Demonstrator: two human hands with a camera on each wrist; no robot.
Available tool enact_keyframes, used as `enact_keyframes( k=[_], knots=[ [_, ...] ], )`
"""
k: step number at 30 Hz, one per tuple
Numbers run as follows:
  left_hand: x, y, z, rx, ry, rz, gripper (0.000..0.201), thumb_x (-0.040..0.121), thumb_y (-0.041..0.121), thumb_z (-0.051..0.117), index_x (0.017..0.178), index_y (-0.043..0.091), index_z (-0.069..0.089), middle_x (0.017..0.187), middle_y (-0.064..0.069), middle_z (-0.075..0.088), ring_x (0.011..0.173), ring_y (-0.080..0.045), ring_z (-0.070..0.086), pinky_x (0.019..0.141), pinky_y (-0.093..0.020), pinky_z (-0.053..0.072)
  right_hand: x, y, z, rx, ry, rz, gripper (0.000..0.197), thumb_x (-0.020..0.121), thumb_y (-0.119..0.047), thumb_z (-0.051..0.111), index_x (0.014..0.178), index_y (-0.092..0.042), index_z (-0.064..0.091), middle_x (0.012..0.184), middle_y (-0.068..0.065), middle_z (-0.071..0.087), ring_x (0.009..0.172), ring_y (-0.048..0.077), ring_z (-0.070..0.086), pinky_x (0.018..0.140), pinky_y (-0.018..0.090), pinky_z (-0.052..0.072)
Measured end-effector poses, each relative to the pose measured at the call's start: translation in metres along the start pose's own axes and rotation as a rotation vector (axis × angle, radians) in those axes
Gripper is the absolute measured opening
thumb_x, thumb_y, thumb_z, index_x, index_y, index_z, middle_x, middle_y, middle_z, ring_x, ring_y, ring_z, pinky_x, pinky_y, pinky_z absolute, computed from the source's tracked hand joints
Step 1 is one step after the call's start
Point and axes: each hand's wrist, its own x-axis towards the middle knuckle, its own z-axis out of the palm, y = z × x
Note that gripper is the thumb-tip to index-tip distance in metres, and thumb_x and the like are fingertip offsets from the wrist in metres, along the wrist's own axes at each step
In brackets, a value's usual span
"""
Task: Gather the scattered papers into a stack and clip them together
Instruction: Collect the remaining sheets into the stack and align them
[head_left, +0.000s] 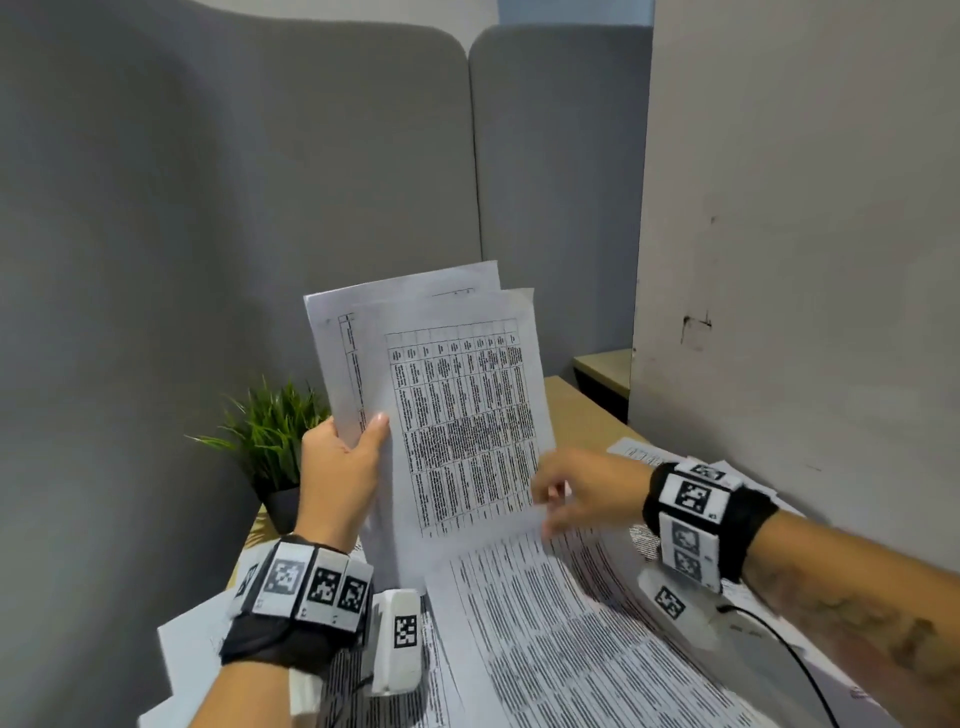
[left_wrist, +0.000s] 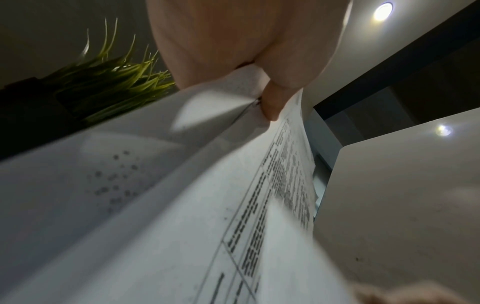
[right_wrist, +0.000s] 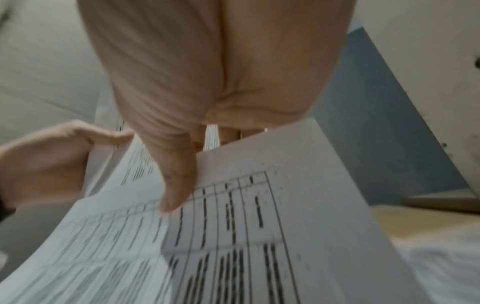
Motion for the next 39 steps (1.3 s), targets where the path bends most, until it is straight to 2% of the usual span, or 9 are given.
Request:
enact_keyframes(
  k=[8, 12, 15, 18, 23, 27, 31, 34, 39],
  knots=[
    [-0.003, -0.006, 0.007, -0.095, -0.2, -0.118, 0.012, 0.095, 0.011, 0.058, 0.091, 0.014, 0.069, 0.081, 0.001, 0.075, 0.077, -0.013, 0.071, 0.068, -0.026, 0.055, -0.005, -0.011, -0.079, -0.076, 0.653, -0.028, 0.017, 0.077, -0.041, 0.079, 0.077, -0.029, 0.067, 0.155, -0.006, 0.031, 0.146, 0.019, 0.016, 0.116, 0.058, 0.016],
    [-0.003, -0.009, 0.008, -0.149, -0.285, -0.152, 0.015, 0.093, 0.012, 0.059, 0.103, 0.007, 0.07, 0.097, -0.01, 0.075, 0.091, -0.024, 0.071, 0.08, -0.036, 0.055, -0.007, -0.006, -0.097, -0.104, 0.727, 0.008, 0.019, 0.075, -0.041, 0.081, 0.077, -0.027, 0.07, 0.151, -0.006, 0.039, 0.142, 0.02, 0.026, 0.114, 0.052, 0.015],
    [-0.006, -0.005, 0.011, -0.215, -0.312, -0.158, 0.018, 0.09, 0.017, 0.059, 0.101, 0.007, 0.07, 0.091, -0.002, 0.076, 0.086, -0.016, 0.071, 0.073, -0.025, 0.054, -0.006, -0.005, -0.101, 0.013, 0.731, 0.048, 0.02, 0.074, -0.038, 0.083, 0.074, -0.028, 0.066, 0.101, -0.007, 0.062, 0.106, 0.019, 0.055, 0.106, 0.047, 0.031],
    [-0.013, -0.001, 0.017, -0.233, -0.298, -0.158, 0.023, 0.079, 0.028, 0.066, 0.094, 0.01, 0.07, 0.088, -0.005, 0.074, 0.079, -0.016, 0.069, 0.07, -0.026, 0.054, -0.007, -0.007, -0.099, 0.077, 0.789, 0.008, 0.024, 0.075, -0.033, 0.084, 0.071, -0.028, 0.06, 0.076, -0.013, 0.053, 0.082, 0.015, 0.053, 0.09, 0.046, 0.044],
    [-0.019, -0.001, 0.028, -0.138, -0.266, -0.079, 0.012, 0.081, 0.008, 0.074, 0.088, 0.016, 0.069, 0.081, -0.002, 0.073, 0.068, -0.007, 0.07, 0.06, -0.017, 0.054, -0.006, -0.004, -0.094, 0.116, 0.858, -0.074, 0.022, 0.074, -0.036, 0.083, 0.078, -0.031, 0.062, 0.087, -0.01, 0.056, 0.087, 0.015, 0.056, 0.086, 0.043, 0.047],
    [-0.011, -0.001, 0.018, -0.177, -0.202, -0.022, 0.013, 0.08, 0.008, 0.074, 0.089, 0.017, 0.07, 0.079, 0.004, 0.077, 0.075, -0.008, 0.072, 0.068, -0.019, 0.057, -0.015, 0.01, -0.085, 0.422, 1.122, -0.054, 0.072, 0.065, -0.045, 0.088, 0.125, -0.035, 0.049, 0.125, -0.006, 0.054, 0.111, 0.008, 0.052, 0.096, 0.027, 0.046],
    [-0.007, 0.001, 0.011, -0.328, -0.179, -0.07, 0.021, 0.079, 0.008, 0.075, 0.098, 0.014, 0.07, 0.091, -0.001, 0.078, 0.087, -0.016, 0.073, 0.075, -0.025, 0.058, -0.019, 0.026, -0.063, 1.234, 0.677, -0.013, 0.112, 0.045, -0.055, 0.094, 0.138, -0.016, 0.046, 0.126, 0.005, 0.065, 0.113, 0.02, 0.065, 0.096, 0.043, 0.053],
    [-0.011, 0.004, 0.016, -0.325, -0.248, -0.06, 0.027, 0.072, 0.019, 0.08, 0.098, 0.017, 0.072, 0.096, -0.003, 0.077, 0.094, -0.02, 0.072, 0.084, -0.034, 0.056, -0.017, 0.017, -0.043, 1.21, 0.462, -0.099, 0.067, 0.065, -0.029, 0.087, 0.123, -0.01, 0.06, 0.115, 0.005, 0.073, 0.112, 0.022, 0.068, 0.092, 0.032, 0.055],
    [-0.019, 0.015, 0.021, -0.27, -0.331, 0.005, 0.029, 0.064, 0.028, 0.088, 0.09, 0.033, 0.074, 0.094, 0.005, 0.076, 0.094, -0.014, 0.071, 0.086, -0.034, 0.055, -0.014, 0.003, -0.033, 1.24, 0.603, -0.159, 0.041, 0.075, -0.01, 0.075, 0.115, -0.011, 0.066, 0.115, 0.007, 0.074, 0.11, 0.019, 0.069, 0.097, 0.035, 0.052]
  ],
)
